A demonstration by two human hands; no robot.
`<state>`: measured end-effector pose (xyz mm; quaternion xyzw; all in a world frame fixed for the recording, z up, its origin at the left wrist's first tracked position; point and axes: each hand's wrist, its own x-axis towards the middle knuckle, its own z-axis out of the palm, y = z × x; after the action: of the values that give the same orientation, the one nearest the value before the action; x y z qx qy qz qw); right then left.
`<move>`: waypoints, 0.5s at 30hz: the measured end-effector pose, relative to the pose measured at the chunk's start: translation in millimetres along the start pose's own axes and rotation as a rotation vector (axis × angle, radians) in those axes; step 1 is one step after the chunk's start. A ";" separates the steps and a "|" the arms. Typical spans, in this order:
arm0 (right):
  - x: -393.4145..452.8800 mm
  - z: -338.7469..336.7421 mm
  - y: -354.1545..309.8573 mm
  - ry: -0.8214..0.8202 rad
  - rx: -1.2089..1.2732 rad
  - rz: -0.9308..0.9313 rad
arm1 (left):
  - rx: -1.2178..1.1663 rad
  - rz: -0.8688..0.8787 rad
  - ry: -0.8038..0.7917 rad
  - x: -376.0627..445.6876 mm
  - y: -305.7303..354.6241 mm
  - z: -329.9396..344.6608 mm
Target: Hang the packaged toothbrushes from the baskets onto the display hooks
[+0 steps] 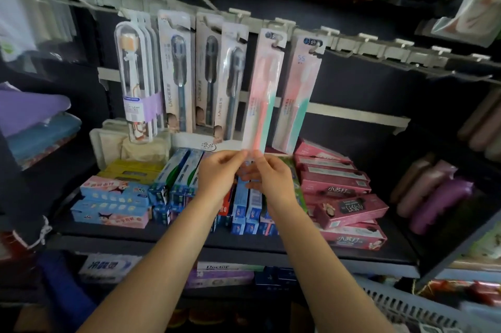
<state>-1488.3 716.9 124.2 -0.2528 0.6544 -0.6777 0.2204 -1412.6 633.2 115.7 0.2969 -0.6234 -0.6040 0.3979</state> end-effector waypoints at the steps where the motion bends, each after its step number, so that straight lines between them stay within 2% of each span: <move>1: 5.5 2.2 -0.9 0.008 -0.003 0.008 | 0.003 -0.007 0.018 6.4 -0.2 2.3; 5: 22.2 8.0 -3.7 0.042 0.024 0.043 | 0.051 0.013 0.049 23.9 -2.3 12.3; 11: -3.0 -29.5 8.9 -0.056 -0.037 0.129 | 0.086 0.050 0.104 5.0 -20.9 19.3; 13: -26.3 -61.6 22.7 -0.058 -0.060 0.125 | 0.109 0.109 0.052 -20.7 -35.7 27.0; 15: -52.2 -101.9 45.4 -0.023 -0.108 0.145 | 0.196 0.154 -0.077 -56.2 -56.7 41.9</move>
<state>-1513.6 826.7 74.5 -0.2241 0.7039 -0.6208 0.2626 -1426.2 697.4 53.8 0.2620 -0.7153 -0.5189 0.3880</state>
